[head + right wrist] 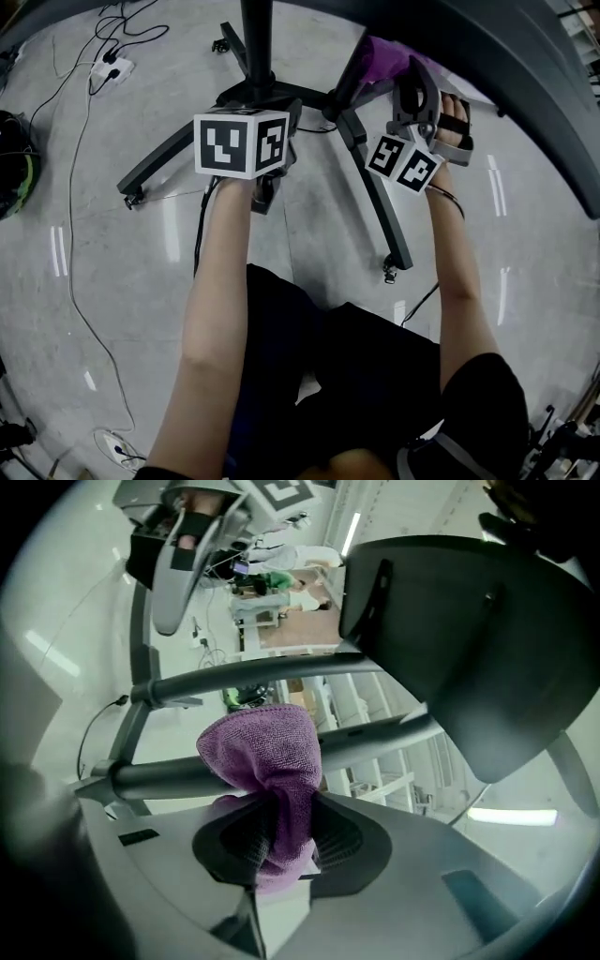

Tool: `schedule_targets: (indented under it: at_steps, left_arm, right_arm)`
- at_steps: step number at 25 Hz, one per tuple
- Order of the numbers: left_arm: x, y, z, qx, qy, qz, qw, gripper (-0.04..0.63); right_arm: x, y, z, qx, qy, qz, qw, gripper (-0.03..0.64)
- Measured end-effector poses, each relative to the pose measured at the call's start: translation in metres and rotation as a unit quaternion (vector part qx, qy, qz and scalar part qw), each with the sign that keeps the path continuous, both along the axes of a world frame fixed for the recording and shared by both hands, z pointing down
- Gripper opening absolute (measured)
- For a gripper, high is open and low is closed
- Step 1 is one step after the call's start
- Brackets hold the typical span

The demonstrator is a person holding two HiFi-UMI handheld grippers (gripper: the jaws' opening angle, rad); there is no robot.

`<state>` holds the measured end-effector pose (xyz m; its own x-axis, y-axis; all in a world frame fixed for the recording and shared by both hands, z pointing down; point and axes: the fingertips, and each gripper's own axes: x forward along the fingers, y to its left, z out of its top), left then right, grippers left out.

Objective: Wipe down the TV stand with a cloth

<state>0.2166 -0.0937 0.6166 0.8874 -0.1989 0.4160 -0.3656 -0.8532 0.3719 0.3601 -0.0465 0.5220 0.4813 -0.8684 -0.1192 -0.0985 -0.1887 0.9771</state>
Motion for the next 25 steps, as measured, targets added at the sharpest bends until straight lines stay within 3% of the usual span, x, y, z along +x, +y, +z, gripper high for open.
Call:
schedule_targets:
  at_steps: [7, 15, 21, 25]
  left_arm:
    - [-0.006, -0.007, 0.003, -0.002, -0.002, -0.004, 1.0000, 0.008]
    - [-0.009, -0.008, 0.004, 0.002, -0.005, -0.002, 1.0000, 0.008]
    - [-0.013, -0.008, 0.002, 0.004, -0.004, -0.002, 1.0000, 0.008]
    - [-0.015, -0.010, 0.001, 0.004, -0.002, -0.004, 1.0000, 0.008]
  right_arm:
    - [0.037, 0.006, -0.051, 0.091, -0.061, 0.042, 0.993, 0.106]
    - [0.057, -0.011, -0.077, 0.131, -0.111, 0.062, 0.983, 0.106]
    - [0.055, -0.024, -0.086, 0.136, -0.109, 0.066, 0.982, 0.106]
    - [0.050, -0.024, -0.077, 0.108, -0.063, 0.067, 0.990, 0.106]
